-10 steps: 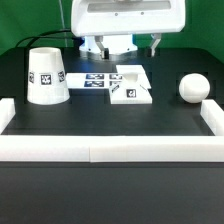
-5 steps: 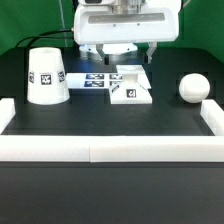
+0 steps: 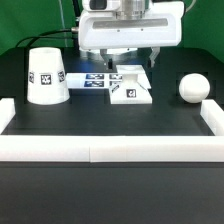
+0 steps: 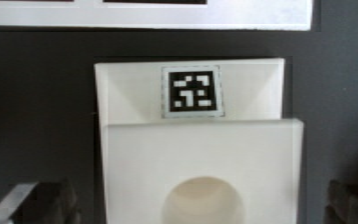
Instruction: Assemble lamp
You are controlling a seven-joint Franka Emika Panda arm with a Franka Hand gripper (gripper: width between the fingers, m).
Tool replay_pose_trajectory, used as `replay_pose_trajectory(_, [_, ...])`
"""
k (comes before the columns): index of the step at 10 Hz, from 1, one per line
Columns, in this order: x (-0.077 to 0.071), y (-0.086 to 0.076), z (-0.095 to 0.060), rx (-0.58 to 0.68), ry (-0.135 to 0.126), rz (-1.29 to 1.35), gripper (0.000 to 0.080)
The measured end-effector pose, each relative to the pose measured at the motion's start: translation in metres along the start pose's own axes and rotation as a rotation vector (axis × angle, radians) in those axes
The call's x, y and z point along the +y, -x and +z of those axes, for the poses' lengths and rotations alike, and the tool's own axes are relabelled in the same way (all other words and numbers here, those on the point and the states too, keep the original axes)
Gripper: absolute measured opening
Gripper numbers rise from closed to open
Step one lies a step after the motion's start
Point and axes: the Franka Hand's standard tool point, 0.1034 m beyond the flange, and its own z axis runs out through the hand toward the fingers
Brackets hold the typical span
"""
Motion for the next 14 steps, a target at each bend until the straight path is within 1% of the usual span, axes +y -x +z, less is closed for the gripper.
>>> replay_pose_trajectory(3, [-0.0001,-0.0006,0.0079,-0.011,-0.002,-0.005,0.0699])
replay_pose_trajectory(6, [-0.0008,-0.0001,0.0089,-0.013,-0.002,-0.009,0.0699])
replay_pose_trajectory(7, [-0.0008,-0.0001,0.0089,-0.013,-0.002,-0.009,0.0565])
replay_pose_trajectory(8, [-0.0008,-0.0002,0.0088,-0.013,-0.002,-0.009,0.0565])
replay_pose_trajectory(9, [-0.0008,-0.0001,0.0089,-0.013,-0.002,-0.009,0.0531])
replay_pose_trajectory(14, [-0.0008,-0.0001,0.0089,-0.013,-0.002,-0.009,0.0532])
